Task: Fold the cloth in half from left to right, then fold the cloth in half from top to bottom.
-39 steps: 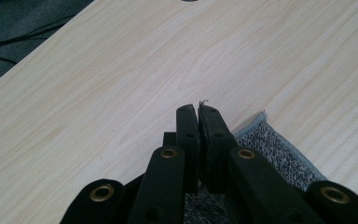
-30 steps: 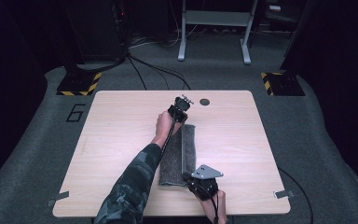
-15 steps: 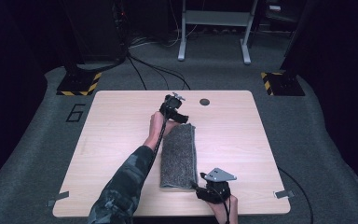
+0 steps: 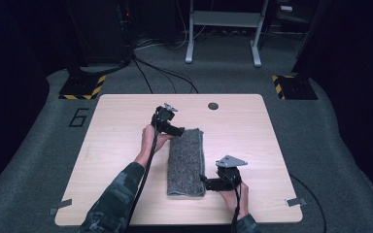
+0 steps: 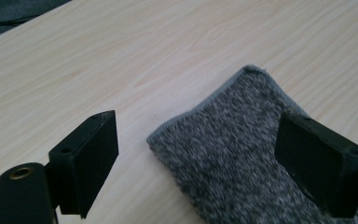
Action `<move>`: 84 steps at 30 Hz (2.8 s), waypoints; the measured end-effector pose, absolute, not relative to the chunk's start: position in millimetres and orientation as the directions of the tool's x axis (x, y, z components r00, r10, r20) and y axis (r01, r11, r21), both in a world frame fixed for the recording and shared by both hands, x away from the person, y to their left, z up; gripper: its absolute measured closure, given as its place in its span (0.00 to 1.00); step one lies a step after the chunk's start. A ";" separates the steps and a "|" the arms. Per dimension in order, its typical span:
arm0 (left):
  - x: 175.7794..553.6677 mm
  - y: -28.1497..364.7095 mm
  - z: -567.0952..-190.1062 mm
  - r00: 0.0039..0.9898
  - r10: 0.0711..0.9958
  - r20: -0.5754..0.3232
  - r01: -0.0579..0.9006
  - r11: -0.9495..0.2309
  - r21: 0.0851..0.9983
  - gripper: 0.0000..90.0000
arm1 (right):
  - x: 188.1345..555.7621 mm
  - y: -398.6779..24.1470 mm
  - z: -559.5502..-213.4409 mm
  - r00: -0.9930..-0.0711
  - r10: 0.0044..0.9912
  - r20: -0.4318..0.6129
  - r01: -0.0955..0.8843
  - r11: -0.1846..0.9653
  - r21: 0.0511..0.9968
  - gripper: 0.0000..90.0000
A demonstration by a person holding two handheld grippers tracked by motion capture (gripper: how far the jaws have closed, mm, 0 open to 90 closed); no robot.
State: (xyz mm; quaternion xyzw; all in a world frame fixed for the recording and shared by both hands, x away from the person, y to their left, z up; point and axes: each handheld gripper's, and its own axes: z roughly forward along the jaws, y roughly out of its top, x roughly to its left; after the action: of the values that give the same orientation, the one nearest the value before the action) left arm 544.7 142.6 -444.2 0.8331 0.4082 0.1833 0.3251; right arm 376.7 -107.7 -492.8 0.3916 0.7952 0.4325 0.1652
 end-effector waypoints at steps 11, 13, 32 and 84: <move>505.2 168.2 -472.4 0.578 0.814 0.064 0.592 -0.471 0.654 0.14 | 427.1 -95.8 -496.8 -0.612 0.788 0.059 0.543 0.365 0.757 0.03; 500.9 170.9 -478.3 0.572 0.817 0.073 0.595 -0.474 0.649 0.14 | 435.6 -91.6 -498.5 -0.600 0.799 0.051 0.557 0.370 0.744 0.03; 465.8 165.5 -494.8 0.580 0.810 0.088 0.582 -0.488 0.650 0.15 | 469.4 -86.5 -513.9 -0.554 0.832 -0.010 0.619 0.420 0.664 0.05; 511.6 185.3 -482.9 0.566 0.822 -0.064 0.620 -0.374 0.690 0.11 | 508.8 -82.7 -490.1 -0.611 0.784 0.109 0.633 0.401 0.663 0.14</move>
State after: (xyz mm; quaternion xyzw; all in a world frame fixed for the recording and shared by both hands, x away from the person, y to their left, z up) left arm 511.6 185.3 -482.9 0.8157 0.4419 0.1467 0.3433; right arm 508.8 -82.7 -490.1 0.4270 0.8295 0.3424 0.1108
